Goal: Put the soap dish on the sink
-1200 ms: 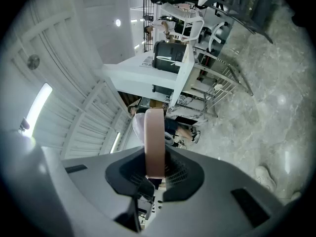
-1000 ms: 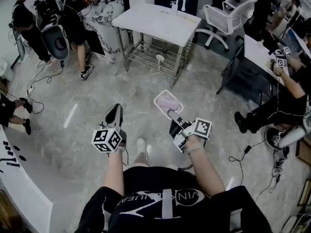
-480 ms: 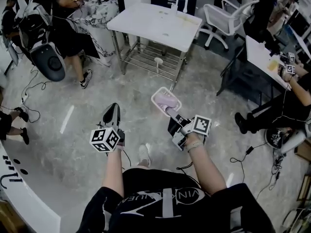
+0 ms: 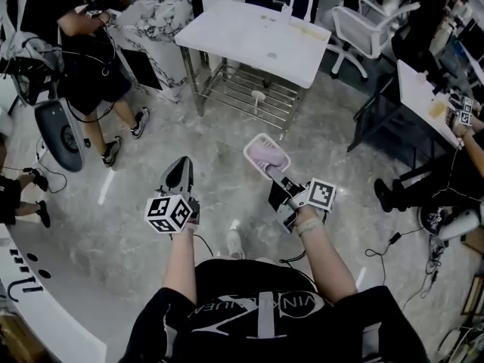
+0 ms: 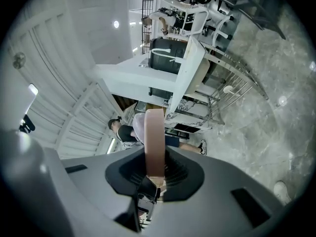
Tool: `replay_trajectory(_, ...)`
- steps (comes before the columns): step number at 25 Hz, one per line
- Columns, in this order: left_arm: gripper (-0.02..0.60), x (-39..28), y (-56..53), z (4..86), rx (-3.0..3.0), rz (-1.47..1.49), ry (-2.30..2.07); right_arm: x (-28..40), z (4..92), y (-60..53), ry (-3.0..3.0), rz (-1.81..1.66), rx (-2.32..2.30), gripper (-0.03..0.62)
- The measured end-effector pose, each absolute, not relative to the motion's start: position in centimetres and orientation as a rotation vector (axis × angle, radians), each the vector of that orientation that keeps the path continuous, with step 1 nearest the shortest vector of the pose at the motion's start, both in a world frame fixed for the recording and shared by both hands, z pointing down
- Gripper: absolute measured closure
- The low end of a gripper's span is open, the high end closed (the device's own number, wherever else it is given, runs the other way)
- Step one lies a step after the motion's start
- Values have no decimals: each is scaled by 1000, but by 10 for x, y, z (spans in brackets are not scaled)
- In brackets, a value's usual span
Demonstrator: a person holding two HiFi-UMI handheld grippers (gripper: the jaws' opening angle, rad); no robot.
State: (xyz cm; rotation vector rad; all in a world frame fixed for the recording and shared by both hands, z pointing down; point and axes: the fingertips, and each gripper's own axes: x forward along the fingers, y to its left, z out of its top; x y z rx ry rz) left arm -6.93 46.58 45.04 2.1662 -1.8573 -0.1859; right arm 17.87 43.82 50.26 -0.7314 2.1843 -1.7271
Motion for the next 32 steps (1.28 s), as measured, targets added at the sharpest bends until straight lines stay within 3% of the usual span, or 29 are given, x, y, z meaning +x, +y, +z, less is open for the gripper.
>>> replay_trajectory(32,563,-135,284,473,2261,-45,-1793,110,532,247,2154,-1685,-823,522)
